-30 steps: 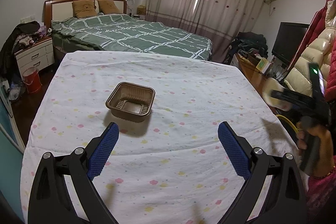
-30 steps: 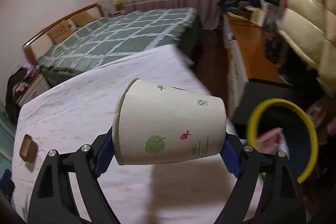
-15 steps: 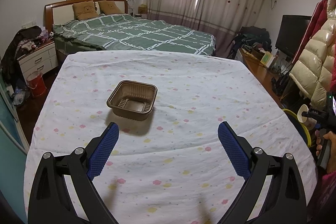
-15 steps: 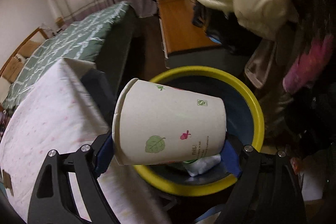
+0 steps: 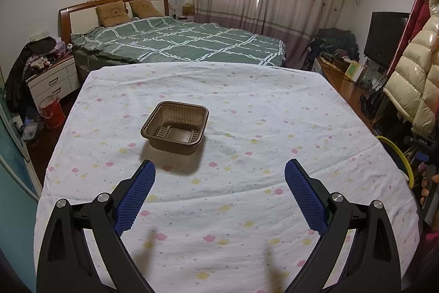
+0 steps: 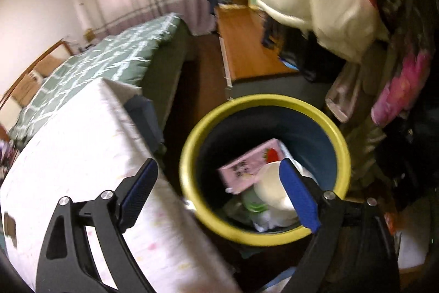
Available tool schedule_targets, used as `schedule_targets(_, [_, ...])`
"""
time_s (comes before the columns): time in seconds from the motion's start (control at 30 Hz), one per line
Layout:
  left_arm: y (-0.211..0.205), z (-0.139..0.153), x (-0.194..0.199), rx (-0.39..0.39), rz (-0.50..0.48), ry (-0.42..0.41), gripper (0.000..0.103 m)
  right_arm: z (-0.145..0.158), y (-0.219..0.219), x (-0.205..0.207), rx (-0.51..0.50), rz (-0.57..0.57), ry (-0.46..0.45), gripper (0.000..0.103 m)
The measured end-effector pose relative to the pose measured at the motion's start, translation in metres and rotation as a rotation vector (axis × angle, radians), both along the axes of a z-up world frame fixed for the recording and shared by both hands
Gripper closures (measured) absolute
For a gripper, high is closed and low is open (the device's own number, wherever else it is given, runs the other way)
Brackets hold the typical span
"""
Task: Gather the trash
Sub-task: 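Reach the left gripper to the brown plastic tray and grasp it, then carry the brown tray over the bin and open the left gripper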
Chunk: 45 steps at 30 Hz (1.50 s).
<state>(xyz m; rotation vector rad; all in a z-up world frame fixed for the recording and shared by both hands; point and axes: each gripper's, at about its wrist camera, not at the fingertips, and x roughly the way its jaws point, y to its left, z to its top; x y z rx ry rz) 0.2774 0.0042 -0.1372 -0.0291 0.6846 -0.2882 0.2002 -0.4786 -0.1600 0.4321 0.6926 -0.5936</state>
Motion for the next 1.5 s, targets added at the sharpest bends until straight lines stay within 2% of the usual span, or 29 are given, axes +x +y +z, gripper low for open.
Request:
schedule_targets(0.17, [-0.001,-0.005,0.007,0.003,-0.001,0.035,0.009,0.004,0.041,0.007,-0.102,0.073,-0.026,0.017])
schedule_targets(0.3, [-0.003,-0.007,0.015,0.029,0.002,0.077,0.009,0.01,0.052,0.0,-0.155,0.082,-0.064,0.015])
schedule_targets(0.43, [-0.004,0.002,0.029,0.096,0.011,0.083,0.009,0.014,0.054,-0.009,-0.162,0.068,-0.11,0.011])
schedule_targets(0.53, [0.001,0.007,0.049,0.141,0.032,0.086,0.009,0.015,0.054,-0.008,-0.163,0.081,-0.111,0.01])
schedule_targets(0.7, [0.011,0.001,0.088,0.112,0.008,0.167,0.009,0.013,0.056,-0.006,-0.156,0.093,-0.1,0.01])
schedule_targets(0.83, [0.008,-0.011,0.112,0.132,-0.014,0.214,0.009,0.012,0.054,-0.006,-0.14,0.091,-0.099,0.01])
schedule_targets(1.1, [-0.001,-0.032,0.137,0.147,-0.033,0.269,0.009,0.009,0.053,-0.002,-0.125,0.096,-0.074,0.01])
schedule_targets(1.3, [-0.003,-0.036,0.145,0.153,-0.03,0.282,0.029,0.006,0.05,0.001,-0.107,0.097,-0.061,0.01])
schedule_targets(1.5, [-0.002,-0.033,0.141,0.148,-0.033,0.281,0.033,0.005,0.049,0.003,-0.098,0.106,-0.051,0.01])
